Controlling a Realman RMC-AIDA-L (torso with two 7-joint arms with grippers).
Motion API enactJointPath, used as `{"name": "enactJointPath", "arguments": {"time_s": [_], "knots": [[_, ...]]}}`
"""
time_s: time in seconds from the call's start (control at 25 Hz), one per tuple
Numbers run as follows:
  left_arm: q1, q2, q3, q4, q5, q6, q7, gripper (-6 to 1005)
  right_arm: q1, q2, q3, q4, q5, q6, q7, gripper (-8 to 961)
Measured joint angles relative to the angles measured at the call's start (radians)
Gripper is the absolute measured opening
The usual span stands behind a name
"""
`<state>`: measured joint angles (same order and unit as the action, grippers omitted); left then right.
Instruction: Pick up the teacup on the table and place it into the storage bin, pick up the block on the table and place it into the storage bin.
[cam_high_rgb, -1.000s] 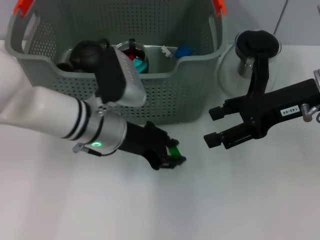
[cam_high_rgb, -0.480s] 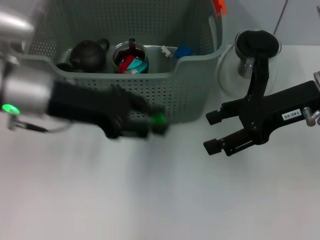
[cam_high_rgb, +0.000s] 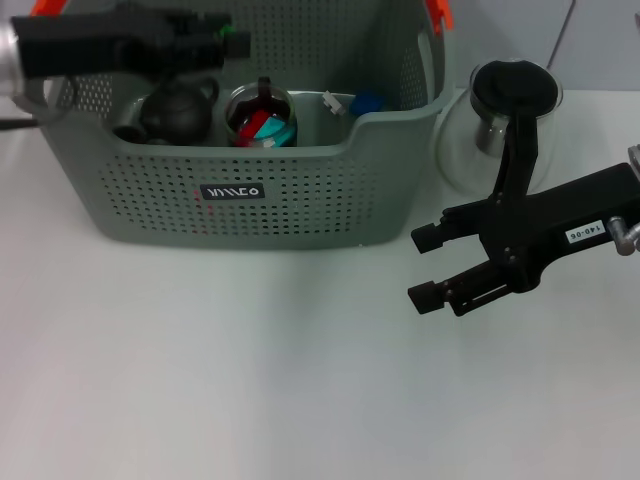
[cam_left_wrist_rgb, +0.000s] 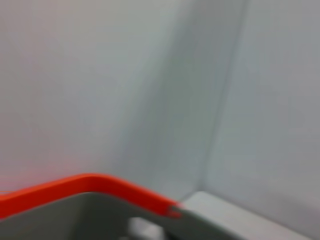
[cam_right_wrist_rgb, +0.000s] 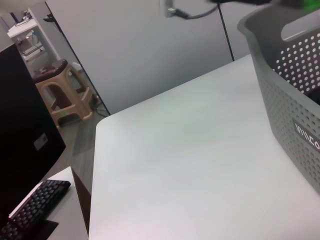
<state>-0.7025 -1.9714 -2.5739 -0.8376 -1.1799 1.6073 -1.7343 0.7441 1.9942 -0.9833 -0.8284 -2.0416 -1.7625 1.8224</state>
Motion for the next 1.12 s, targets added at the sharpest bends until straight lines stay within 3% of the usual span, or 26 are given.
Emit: {"name": "enactJointPath", "arguments": {"time_s": [0.24,0.44,0.8,1.0,1.12], "knots": [[-0.044,0.002,0.119,0.076,0.036,-0.338,-0.067,523,0.002,0.000,0.001,0.000,0.000,0.003,0.000,944],[-0.062,-0.003,0.203,0.103,0.075,-0.490,-0.138,538,0.003,0.000,0.002,0.001,0.000,0.007,0.000,944],[-0.052,-0.007,0.207,0.082,0.082,-0.504,-0.172,564,0.004,0.001,0.002,0.000,0.000,0.011,0.002,944],[0.015,-0.022,0.201,-0.078,0.075,-0.438,-0.210,579,0.008,0.006,0.006,0.000,0.001,0.015,0.000,944],[0.050,-0.031,0.200,-0.181,0.072,-0.362,-0.250,811,0.015,0.012,0.020,0.000,0.002,0.015,-0.009,944]]}}
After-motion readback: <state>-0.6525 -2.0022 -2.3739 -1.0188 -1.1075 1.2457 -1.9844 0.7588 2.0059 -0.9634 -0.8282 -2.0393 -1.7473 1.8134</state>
